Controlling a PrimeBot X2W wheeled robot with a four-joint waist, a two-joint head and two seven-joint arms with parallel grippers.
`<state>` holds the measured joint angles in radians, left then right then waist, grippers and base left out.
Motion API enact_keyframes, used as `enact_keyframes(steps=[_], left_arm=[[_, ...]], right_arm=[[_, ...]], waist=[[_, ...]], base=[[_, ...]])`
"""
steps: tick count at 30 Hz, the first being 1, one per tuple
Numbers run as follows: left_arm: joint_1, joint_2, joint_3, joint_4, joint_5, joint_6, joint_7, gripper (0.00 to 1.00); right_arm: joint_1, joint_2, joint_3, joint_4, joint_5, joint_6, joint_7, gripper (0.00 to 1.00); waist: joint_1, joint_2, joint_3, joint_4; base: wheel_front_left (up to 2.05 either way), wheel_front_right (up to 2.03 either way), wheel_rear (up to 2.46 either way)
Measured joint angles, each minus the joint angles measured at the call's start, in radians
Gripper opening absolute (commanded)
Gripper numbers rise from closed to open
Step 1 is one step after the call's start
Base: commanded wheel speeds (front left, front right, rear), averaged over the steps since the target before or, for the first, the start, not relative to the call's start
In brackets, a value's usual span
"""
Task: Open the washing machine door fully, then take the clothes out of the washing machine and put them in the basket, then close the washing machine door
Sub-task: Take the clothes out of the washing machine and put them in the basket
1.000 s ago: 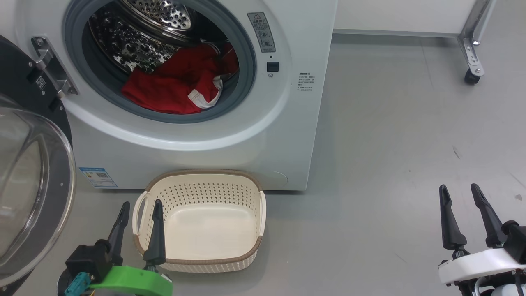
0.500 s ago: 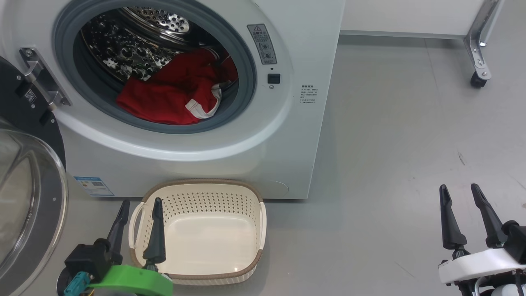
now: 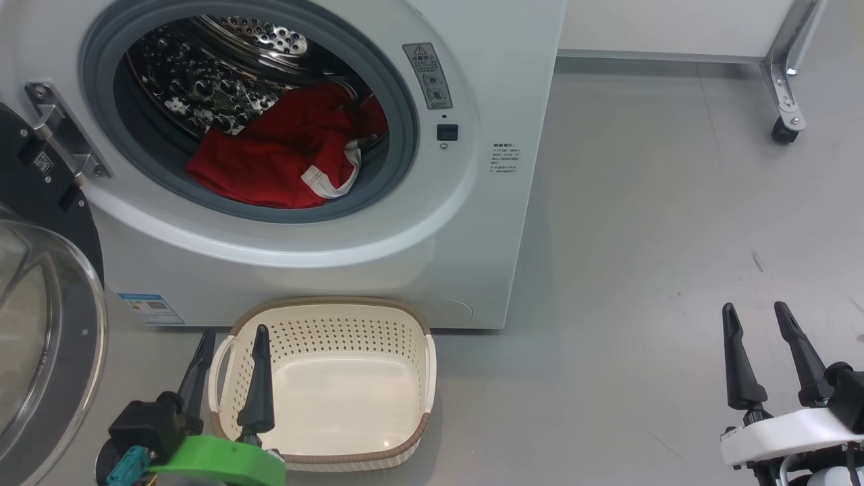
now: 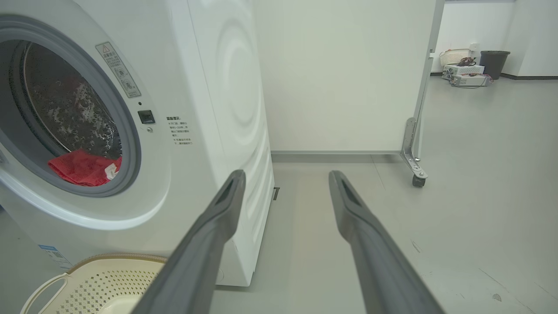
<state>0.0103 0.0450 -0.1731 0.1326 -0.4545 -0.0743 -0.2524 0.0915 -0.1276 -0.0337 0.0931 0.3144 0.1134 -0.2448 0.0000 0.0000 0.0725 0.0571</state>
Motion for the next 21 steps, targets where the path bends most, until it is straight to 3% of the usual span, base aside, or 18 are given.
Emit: enact_keyframes(steps=[21], left_arm=[[0.0,0.0,-0.002,0.002,0.0,0.009,0.0,1.0]], right_arm=[[0.0,0.001,-0.003,0.004,0.0,0.008,0.0,1.0]], waist=[[0.0,0.0,0.005,0.005]], base=[[0.0,0.0,0.0]])
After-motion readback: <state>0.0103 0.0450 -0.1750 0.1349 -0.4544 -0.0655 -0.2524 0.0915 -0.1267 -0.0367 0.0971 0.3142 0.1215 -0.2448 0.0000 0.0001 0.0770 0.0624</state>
